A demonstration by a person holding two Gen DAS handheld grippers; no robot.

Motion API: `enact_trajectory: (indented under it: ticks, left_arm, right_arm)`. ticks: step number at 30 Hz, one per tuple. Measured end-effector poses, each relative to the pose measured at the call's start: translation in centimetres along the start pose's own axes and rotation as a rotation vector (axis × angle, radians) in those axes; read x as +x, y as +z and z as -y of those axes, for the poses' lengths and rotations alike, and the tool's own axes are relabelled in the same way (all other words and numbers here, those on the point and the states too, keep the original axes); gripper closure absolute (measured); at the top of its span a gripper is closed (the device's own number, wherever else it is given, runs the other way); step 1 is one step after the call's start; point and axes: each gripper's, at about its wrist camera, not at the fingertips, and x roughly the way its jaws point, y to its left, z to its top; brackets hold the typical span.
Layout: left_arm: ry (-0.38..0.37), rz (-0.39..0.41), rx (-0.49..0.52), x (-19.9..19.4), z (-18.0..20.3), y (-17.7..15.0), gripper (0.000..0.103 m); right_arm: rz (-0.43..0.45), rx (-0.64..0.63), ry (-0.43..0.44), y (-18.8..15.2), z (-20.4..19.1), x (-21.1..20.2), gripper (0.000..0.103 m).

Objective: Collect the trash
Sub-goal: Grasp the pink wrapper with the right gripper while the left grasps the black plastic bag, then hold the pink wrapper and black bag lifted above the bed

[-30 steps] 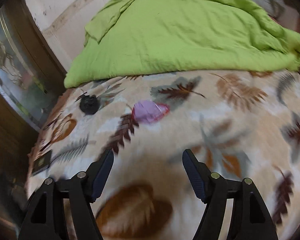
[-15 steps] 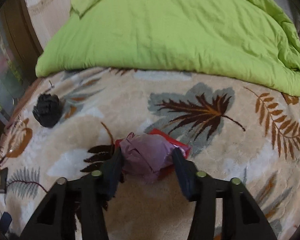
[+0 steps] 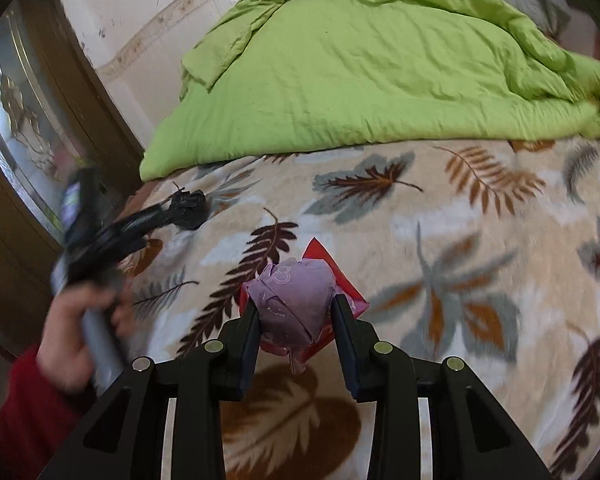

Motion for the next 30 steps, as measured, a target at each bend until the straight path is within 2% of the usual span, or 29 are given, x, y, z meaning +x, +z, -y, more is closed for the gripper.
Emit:
enact_trajectory:
  ticks: [3,4,5,6,7,10,14,20,24,30]
  left_arm:
    - [-0.008,-0.012,-0.017,2.2,0.0,1.2,0.014]
    - [-0.016,-0.023,-0.017,2.8,0.1,1.4,0.017]
    - [-0.018,-0.035,-0.019,3.5,0.2,1.4,0.024]
    - [-0.050,-0.040,-0.027,4.0,0.2,1.3,0.043]
    - [-0.085,-0.040,-0.038,4.1,0.2,1.2,0.056]
    - [-0.073,0.004,-0.019,3.4,0.8,0.9,0.063]
    - [-0.124,0.018,-0.016,0.7,1.6,-0.8,0.064]
    - [-0.206,0.078,0.056,-6.8,2.8,-5.1,0.063]
    - [-0.257,0.092,0.100,-12.0,3.6,-8.9,0.063]
    - [-0.276,0.116,0.161,-18.0,4.8,-14.9,0.063]
  right_arm:
    - [0.008,0.015,0.015,-0.9,0.6,-0.2,0.065]
    - [-0.003,0.022,0.024,-1.0,0.8,0.2,0.065]
    - [-0.010,0.022,0.029,-1.0,0.9,0.3,0.066]
    - [-0.012,0.021,0.031,-1.1,0.9,0.5,0.066]
    - [-0.014,0.021,0.033,-1.1,1.0,0.6,0.065]
    - [-0.016,0.010,0.045,-1.4,0.7,0.7,0.066]
    - [-0.008,0.004,0.040,-1.5,0.8,0.4,0.065]
    - [0.014,-0.007,0.017,-1.6,0.7,-0.4,0.066]
    - [0.034,-0.038,-0.003,-2.5,0.3,-2.0,0.065]
    - [0.026,-0.021,-0.022,-5.4,1.4,-5.2,0.065]
